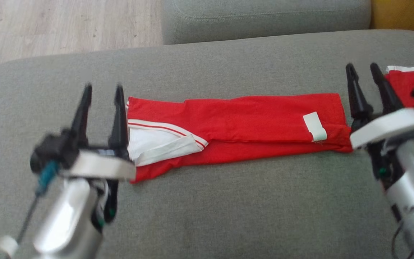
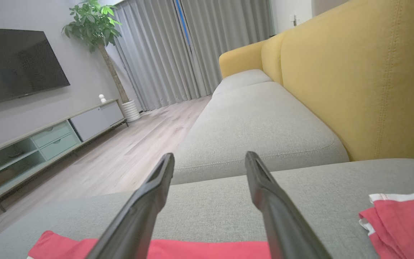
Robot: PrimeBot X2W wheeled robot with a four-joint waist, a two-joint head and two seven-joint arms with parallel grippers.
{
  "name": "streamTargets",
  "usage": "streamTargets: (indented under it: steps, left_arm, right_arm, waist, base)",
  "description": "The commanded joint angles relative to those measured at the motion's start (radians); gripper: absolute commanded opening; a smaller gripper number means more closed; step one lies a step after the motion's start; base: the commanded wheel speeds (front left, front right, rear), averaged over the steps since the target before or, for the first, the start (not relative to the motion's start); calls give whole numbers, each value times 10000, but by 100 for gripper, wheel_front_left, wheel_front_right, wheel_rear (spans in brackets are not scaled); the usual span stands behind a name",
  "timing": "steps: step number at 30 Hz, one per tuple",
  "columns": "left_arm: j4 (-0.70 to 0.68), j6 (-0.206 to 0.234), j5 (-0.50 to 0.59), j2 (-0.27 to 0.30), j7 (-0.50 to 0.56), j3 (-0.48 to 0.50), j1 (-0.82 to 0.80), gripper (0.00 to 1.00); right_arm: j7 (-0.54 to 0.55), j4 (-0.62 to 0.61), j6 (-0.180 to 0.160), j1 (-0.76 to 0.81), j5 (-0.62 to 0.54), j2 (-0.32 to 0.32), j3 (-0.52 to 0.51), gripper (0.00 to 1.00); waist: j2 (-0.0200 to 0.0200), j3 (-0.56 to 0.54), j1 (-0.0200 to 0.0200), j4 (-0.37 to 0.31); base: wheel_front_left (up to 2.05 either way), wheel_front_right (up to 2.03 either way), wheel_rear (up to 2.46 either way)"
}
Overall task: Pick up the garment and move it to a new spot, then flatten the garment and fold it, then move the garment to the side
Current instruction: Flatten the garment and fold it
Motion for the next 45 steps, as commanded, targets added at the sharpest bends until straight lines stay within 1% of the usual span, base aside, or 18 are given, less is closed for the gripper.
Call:
streamTargets:
  steps: [1,4,6,9,13,18,21,26,31,35,36,38,39,40,41,45]
  left_arm:
    - [-334,11,122,169,-49,523,-381,100]
    - [-452,-209,868,-475,-49,1301,535,100]
    - [-469,-419,1399,-812,-50,1733,1011,100]
    - [-467,-786,1998,-1337,-50,2316,1485,100]
    - [-427,-1298,2566,-1812,-50,2916,1700,100]
    - [-303,-1801,3114,-2109,-50,3268,1608,100]
    - [-223,-1985,3313,-2202,-50,3325,1464,100]
    - [-10,-2243,3606,-2266,-51,3185,1085,100]
    - [93,-2370,3715,-2290,-51,3068,771,100]
    - [116,-2419,3698,-2299,-51,3027,634,100]
    - [124,-2431,3645,-2300,-51,2998,612,100]
    - [139,-2437,3612,-2301,-51,2990,610,100]
    - [151,-2440,3604,-2301,-51,2997,611,100]
    - [170,-2442,3600,-2302,-51,3013,615,100]
    - [187,-2443,3602,-2302,-51,3034,622,100]
    - [191,-2435,3616,-2302,-51,3106,673,100]
  right_arm:
    - [-129,-353,-7,-4,-157,4,-37,100]
    - [-132,-940,-7,1044,-1380,836,-1195,100]
    - [-133,-1277,-7,1675,-1954,1422,-1855,100]
    - [-133,-1592,-7,2301,-2742,1965,-2298,100]
    - [-134,-1755,-7,2561,-3308,2283,-2542,100]
    - [-134,-1607,-7,2330,-3784,2366,-2951,100]
    - [-95,-1010,-7,1979,-4100,2371,-3352,100]
    - [210,533,-7,1196,-4234,2620,-4493,100]
    - [417,2147,-7,520,-4447,2850,-5440,100]
    - [392,3176,-7,151,-4612,2981,-5741,100]
    - [385,3579,-7,27,-4590,3042,-5713,100]
    - [380,3914,-7,-63,-4572,3082,-5574,100]
    - [377,4053,-7,-106,-4537,3096,-5497,82]
    - [360,4165,-7,-144,-4498,3108,-5421,21]
    - [330,4250,-7,-175,-4466,3116,-5342,0]
    - [193,4350,-7,-258,-4413,3078,-5143,0]
  waist:
    - [-1,-9,1,3]
    - [-1,-61,1,-3]
    - [-1,-64,1,7]
    - [-1,-29,1,24]
    - [-1,64,1,70]
    - [-1,293,1,152]
    - [-1,542,1,209]
    - [-1,922,1,356]
    - [-1,1282,1,453]
    - [-1,1462,1,512]
    - [-1,1490,1,520]
    - [-1,1494,1,516]
    - [-1,1483,1,508]
    - [-1,1460,1,495]
    - [-1,1429,1,478]
    - [-1,1308,1,403]
  base:
    - [0,0,0]
    - [0,0,0]
    - [0,0,0]
    - [0,0,0]
    - [0,0,0]
    - [0,0,0]
    - [0,0,0]
    - [0,0,0]
    - [0,0,0]
    - [0,0,0]
    - [0,0,0]
    - [0,0,0]
    - [0,0,0]
    - [0,0,0]
    - [0,0,0]
    - [0,0,0]
